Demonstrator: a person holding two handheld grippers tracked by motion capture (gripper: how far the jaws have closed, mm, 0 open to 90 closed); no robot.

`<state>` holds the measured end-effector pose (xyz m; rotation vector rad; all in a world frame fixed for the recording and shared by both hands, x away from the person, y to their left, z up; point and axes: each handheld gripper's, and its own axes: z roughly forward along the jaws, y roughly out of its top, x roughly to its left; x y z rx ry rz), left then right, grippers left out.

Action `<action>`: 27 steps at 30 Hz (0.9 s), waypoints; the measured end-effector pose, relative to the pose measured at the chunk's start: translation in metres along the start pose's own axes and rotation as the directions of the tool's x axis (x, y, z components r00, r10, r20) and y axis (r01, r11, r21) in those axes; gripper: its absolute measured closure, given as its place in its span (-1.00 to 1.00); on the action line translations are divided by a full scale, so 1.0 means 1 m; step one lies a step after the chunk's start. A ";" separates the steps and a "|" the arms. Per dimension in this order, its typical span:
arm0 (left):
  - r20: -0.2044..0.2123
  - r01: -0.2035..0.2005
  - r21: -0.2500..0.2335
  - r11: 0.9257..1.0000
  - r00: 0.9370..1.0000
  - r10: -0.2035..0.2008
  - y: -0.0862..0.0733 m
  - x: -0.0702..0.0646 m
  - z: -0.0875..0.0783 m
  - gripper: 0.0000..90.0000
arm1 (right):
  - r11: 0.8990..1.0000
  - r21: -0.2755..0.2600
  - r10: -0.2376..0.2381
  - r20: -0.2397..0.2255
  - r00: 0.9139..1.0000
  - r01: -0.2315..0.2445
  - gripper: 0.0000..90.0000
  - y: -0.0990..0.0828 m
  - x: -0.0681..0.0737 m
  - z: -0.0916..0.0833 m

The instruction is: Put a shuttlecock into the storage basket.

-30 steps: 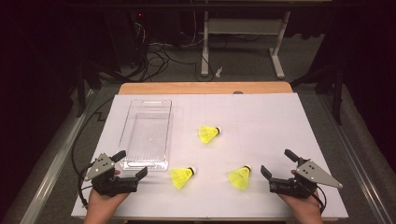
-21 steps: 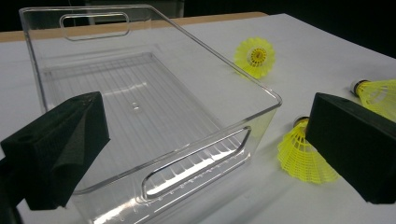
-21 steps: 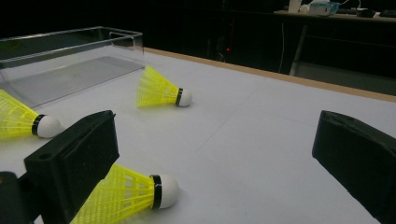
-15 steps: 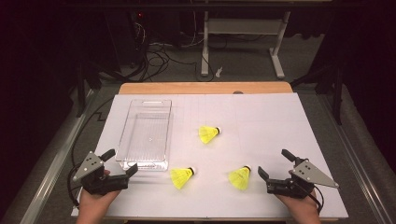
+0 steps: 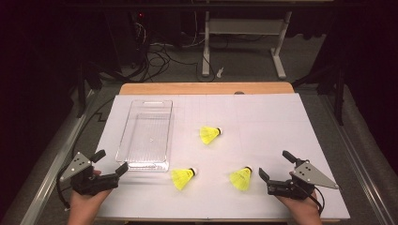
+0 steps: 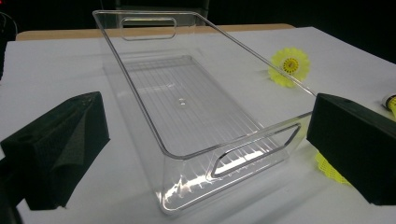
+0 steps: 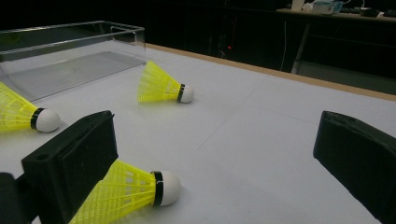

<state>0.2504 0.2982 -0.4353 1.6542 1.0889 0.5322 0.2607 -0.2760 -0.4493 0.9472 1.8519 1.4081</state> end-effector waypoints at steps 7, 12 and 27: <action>0.010 0.006 0.030 1.000 1.000 -0.007 -0.001 0.002 0.000 -0.99 | 1.000 -0.005 0.005 -0.006 1.000 -0.005 -0.99 -0.001 0.000 0.000; -0.011 -0.015 0.101 0.995 1.000 0.016 -0.004 0.002 0.002 -0.99 | 1.000 -0.005 0.009 -0.006 1.000 -0.009 -0.99 -0.001 -0.001 -0.001; -0.010 0.008 0.228 0.974 1.000 -0.006 -0.009 0.006 0.013 -0.99 | 1.000 0.005 0.010 -0.011 1.000 -0.010 -0.99 -0.002 0.000 0.000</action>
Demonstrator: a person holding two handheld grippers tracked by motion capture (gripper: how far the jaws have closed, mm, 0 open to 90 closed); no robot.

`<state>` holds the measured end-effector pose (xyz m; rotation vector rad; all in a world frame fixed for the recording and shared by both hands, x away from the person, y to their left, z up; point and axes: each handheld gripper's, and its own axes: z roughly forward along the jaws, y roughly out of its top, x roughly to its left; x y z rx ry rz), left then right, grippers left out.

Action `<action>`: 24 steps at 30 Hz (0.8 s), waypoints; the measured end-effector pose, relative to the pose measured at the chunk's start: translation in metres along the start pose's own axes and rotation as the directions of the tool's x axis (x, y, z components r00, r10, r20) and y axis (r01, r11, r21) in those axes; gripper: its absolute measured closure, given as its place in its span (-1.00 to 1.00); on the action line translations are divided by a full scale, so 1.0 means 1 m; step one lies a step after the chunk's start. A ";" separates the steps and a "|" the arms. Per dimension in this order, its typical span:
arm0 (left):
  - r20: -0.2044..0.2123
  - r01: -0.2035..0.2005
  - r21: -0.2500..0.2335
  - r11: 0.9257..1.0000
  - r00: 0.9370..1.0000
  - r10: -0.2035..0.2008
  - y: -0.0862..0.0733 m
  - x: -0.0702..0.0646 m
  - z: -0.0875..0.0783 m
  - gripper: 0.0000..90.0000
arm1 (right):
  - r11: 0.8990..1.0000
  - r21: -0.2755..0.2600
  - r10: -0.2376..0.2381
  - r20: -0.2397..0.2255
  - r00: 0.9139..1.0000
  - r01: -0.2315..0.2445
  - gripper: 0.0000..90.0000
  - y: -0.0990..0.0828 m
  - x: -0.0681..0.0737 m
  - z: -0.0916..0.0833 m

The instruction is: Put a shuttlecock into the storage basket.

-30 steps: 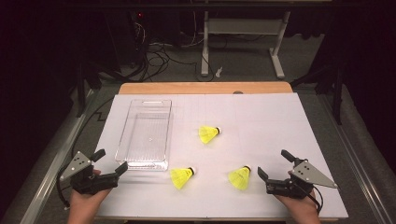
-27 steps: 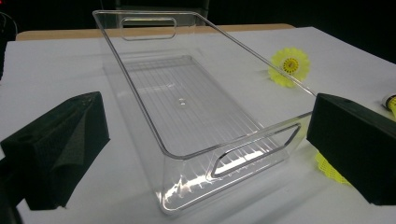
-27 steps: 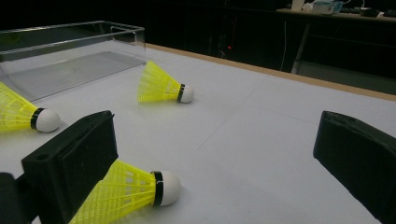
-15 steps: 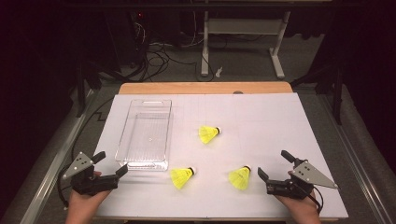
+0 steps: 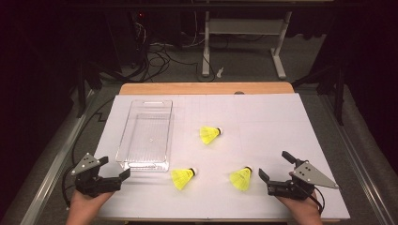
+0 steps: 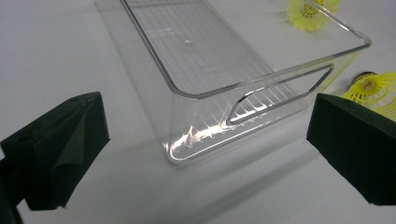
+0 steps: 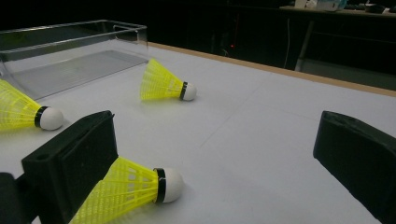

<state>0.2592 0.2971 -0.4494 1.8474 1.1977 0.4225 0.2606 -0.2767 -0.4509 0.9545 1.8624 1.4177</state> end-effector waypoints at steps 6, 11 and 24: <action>0.005 0.009 0.055 0.998 1.000 -0.010 -0.001 0.001 0.006 -0.99 | 1.000 0.001 0.000 -0.002 1.000 0.000 -0.99 0.000 0.000 0.000; 0.004 0.011 0.080 0.997 1.000 -0.011 -0.002 0.001 0.007 -0.99 | 1.000 0.007 -0.003 -0.003 1.000 0.003 -0.99 0.000 0.000 0.000; 0.019 0.002 0.151 0.989 1.000 -0.005 -0.003 -0.001 0.014 -0.99 | 1.000 0.008 -0.001 -0.002 1.000 0.001 -0.99 0.000 0.001 0.000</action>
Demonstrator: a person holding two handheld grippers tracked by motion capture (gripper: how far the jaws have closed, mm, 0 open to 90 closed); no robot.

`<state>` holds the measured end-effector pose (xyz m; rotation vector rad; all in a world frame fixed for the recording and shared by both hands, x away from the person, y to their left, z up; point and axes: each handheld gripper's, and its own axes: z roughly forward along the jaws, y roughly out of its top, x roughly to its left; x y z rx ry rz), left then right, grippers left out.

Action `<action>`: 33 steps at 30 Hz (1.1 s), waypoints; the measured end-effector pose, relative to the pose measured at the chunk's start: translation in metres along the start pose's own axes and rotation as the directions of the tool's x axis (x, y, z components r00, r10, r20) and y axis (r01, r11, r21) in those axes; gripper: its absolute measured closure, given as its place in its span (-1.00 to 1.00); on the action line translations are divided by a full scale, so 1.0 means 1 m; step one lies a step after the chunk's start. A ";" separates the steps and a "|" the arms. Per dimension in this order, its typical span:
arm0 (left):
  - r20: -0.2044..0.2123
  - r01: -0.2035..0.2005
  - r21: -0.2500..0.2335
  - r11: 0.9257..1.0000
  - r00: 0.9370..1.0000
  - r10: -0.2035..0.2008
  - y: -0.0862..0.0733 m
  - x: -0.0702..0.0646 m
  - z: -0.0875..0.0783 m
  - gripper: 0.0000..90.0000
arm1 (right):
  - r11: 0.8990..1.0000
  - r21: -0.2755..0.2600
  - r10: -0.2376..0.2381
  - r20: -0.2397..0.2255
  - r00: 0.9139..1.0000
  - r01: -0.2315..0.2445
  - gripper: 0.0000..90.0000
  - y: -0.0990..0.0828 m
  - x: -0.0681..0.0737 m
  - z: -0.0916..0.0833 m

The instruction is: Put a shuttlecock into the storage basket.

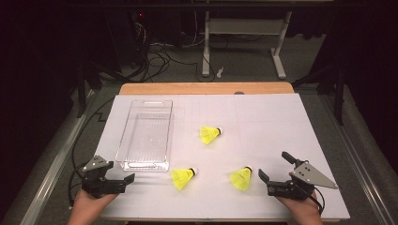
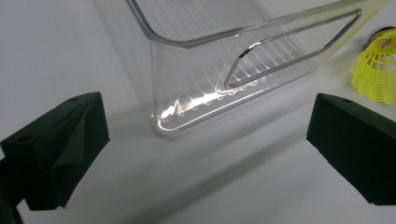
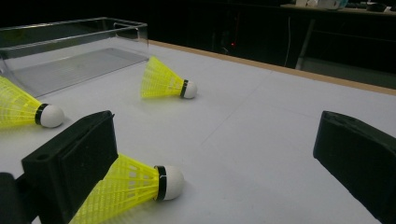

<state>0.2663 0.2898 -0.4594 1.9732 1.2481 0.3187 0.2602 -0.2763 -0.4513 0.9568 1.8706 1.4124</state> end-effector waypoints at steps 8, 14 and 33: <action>0.000 0.012 0.033 0.999 1.000 -0.012 0.000 0.001 0.002 -0.98 | 1.000 0.004 0.002 0.000 1.000 -0.002 -0.99 0.000 0.000 0.001; -0.007 0.049 0.067 0.997 0.999 -0.048 0.000 -0.001 0.001 -0.98 | 1.000 0.007 -0.001 -0.003 1.000 0.001 -0.99 0.000 0.001 0.002; 0.015 0.183 0.209 0.961 0.982 -0.190 0.003 0.009 -0.012 -0.98 | 1.000 0.002 -0.011 -0.014 1.000 0.011 -0.99 0.000 0.003 0.000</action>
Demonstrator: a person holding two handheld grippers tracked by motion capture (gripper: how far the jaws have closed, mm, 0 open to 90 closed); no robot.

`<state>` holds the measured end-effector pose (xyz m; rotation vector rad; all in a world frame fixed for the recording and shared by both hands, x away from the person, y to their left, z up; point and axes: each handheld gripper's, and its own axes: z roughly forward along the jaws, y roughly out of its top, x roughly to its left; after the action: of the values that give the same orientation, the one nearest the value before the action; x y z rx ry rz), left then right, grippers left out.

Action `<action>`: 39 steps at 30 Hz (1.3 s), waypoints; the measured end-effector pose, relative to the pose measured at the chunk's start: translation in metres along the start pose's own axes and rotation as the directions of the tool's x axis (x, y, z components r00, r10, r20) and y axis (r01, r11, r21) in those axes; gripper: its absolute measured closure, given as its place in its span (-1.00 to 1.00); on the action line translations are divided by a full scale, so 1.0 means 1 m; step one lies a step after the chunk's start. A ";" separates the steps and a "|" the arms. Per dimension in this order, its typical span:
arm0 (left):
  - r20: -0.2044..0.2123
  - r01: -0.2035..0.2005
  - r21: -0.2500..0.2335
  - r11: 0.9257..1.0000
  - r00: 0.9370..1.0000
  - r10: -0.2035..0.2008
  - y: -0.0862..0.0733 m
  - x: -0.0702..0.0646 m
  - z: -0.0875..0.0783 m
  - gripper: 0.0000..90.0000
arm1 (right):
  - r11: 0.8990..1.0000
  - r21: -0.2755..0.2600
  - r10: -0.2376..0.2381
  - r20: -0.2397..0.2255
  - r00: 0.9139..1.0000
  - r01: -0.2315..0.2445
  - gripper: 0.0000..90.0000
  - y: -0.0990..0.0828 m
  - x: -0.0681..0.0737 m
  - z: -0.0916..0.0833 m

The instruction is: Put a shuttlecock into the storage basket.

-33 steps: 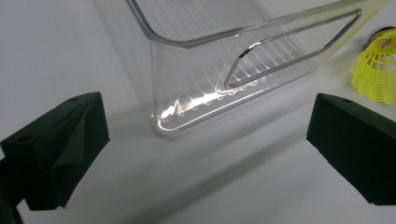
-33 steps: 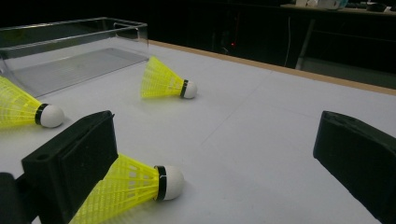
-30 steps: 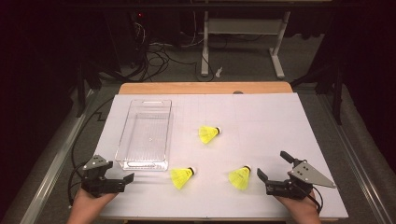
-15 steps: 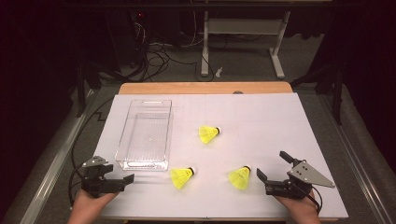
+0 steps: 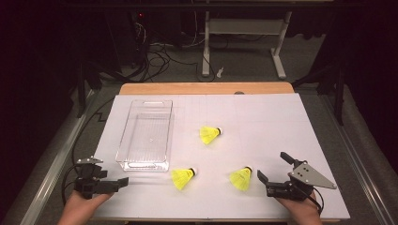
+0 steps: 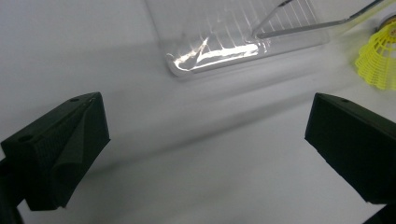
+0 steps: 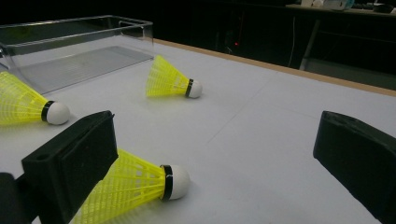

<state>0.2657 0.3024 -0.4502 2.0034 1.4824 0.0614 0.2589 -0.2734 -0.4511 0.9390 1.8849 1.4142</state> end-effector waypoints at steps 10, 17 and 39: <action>-0.024 -0.071 0.112 0.991 0.997 0.074 0.010 -0.012 0.007 -0.98 | 1.000 0.002 0.002 0.000 1.000 -0.002 -0.99 0.000 0.001 0.000; -0.027 -0.087 0.189 0.978 0.995 0.094 0.014 -0.015 0.012 -0.98 | 1.000 0.003 0.001 0.000 1.000 -0.001 -0.99 0.000 0.000 0.000; 0.022 -0.195 0.416 0.888 0.979 0.204 0.023 -0.041 0.024 -0.98 | 1.000 0.003 0.006 -0.003 1.000 -0.006 -0.99 0.000 0.001 0.000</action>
<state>0.2804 0.2520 -0.4444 2.5023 1.3817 -0.1616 0.2582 -0.2731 -0.4514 0.9450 1.8884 1.4173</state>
